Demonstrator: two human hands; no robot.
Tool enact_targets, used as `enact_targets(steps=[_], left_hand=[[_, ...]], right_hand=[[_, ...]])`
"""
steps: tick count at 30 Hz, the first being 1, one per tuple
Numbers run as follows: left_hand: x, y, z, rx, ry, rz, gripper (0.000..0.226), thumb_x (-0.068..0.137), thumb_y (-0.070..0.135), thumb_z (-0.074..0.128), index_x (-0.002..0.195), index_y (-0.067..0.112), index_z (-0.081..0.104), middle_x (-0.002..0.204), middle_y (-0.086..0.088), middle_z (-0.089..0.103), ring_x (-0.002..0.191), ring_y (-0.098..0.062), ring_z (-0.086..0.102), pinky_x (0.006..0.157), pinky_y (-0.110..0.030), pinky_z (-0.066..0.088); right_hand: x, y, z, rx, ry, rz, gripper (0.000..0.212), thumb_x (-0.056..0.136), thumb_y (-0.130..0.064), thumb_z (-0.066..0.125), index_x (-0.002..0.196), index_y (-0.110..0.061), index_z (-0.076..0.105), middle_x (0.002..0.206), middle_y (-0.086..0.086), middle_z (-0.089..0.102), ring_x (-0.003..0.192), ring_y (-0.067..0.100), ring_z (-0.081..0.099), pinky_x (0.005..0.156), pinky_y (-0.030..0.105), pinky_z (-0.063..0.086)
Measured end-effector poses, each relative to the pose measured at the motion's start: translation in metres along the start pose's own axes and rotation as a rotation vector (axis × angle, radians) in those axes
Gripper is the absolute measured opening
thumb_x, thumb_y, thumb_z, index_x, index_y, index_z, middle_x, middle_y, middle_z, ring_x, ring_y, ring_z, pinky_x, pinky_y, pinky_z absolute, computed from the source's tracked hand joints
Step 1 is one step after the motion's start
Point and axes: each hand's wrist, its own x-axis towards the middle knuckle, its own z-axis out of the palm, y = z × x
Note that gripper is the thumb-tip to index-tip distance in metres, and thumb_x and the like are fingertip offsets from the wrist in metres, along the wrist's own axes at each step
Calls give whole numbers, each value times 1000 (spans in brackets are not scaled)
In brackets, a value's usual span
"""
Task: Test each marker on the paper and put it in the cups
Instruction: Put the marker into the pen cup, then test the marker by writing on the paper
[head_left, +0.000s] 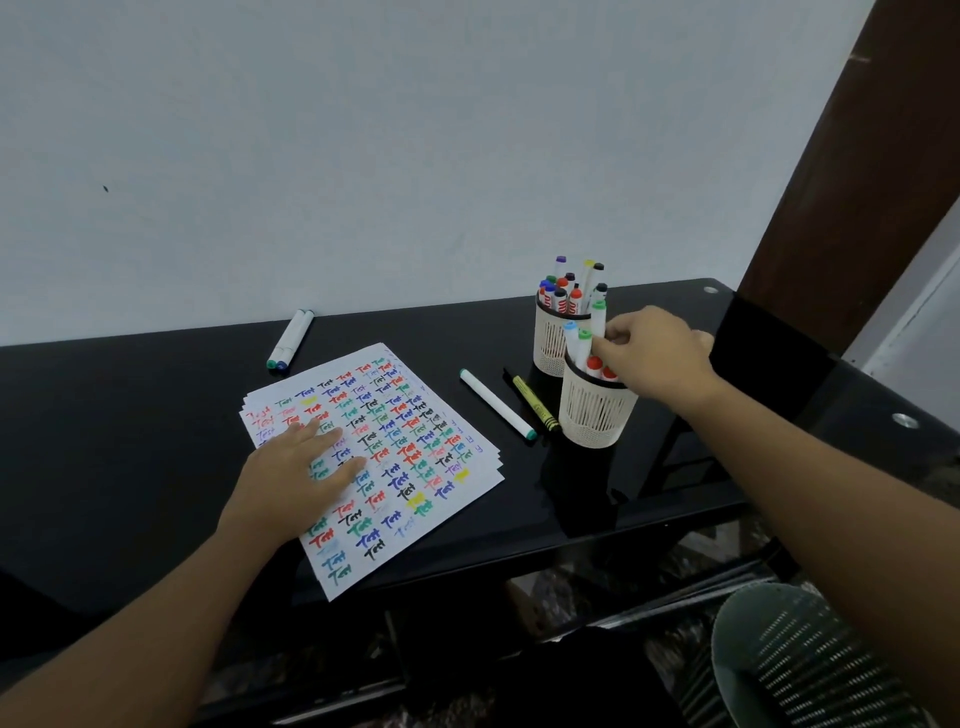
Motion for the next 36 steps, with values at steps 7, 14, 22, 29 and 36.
enact_targets(steps=[7,14,22,29,36], left_hand=[[0,1,-1,-6,0,-7,75,88,75,50,150,33,48,162,4,36,151,-17,28,123,-44,20],[0,0,-2,-28,-20,-17,77,87,77,50,150,33,48,162,4,36,151,-17,27,123,-44,20],[2,-1,-8,-98,-61,-33,79,82,79,52,148,35,50,162,5,35,151,-18,28,123,-47,21],[14,-3,-27,-200,-116,-47,63,85,59,71,140,31,60,155,4,47,141,-16,42,114,-37,35],[29,-43,-33,-163,43,-84,64,87,61,68,142,31,58,155,0,44,145,-19,34,118,-42,28]], right_hand=[[-3,-3,-3,152,144,-55,14,100,-50,60,105,-41,69,85,-14,65,91,9,59,97,41,29],[-4,-13,-6,131,137,-86,27,104,-49,55,120,-38,74,81,-17,67,92,7,58,99,41,31],[-15,-60,1,227,277,-380,19,102,-37,55,100,-28,71,77,-11,60,83,16,59,80,44,52],[-23,-128,43,208,-32,-621,20,104,-37,56,115,-26,67,94,-11,66,84,11,60,72,32,48],[-9,-170,126,99,-433,-601,34,105,-42,56,138,-32,59,117,-7,66,104,14,62,93,39,54]])
